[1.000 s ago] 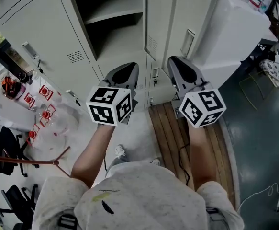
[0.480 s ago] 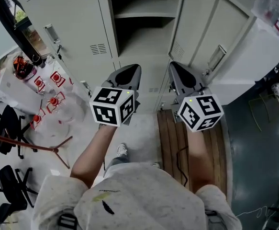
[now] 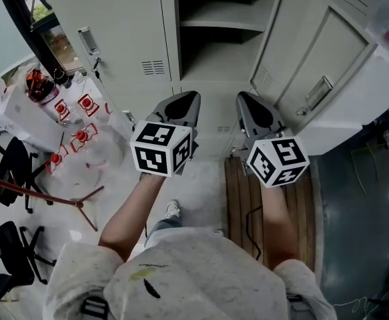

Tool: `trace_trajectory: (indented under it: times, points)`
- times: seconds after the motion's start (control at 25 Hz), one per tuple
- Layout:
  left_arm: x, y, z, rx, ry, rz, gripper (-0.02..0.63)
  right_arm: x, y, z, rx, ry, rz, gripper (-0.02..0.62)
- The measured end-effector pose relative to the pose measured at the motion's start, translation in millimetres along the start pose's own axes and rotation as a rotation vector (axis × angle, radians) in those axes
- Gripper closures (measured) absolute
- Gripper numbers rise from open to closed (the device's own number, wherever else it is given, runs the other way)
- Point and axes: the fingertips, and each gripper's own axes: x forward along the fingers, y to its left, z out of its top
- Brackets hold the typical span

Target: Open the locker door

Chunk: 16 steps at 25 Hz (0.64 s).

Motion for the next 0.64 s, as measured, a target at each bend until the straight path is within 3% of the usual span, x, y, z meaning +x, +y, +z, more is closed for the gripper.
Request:
trace_trajectory:
  times: [0.64]
  points:
    - [2, 18, 1, -0.005, 0.0, 0.0, 0.597, 18, 8, -2, 0.0, 0.008, 0.008, 0.592]
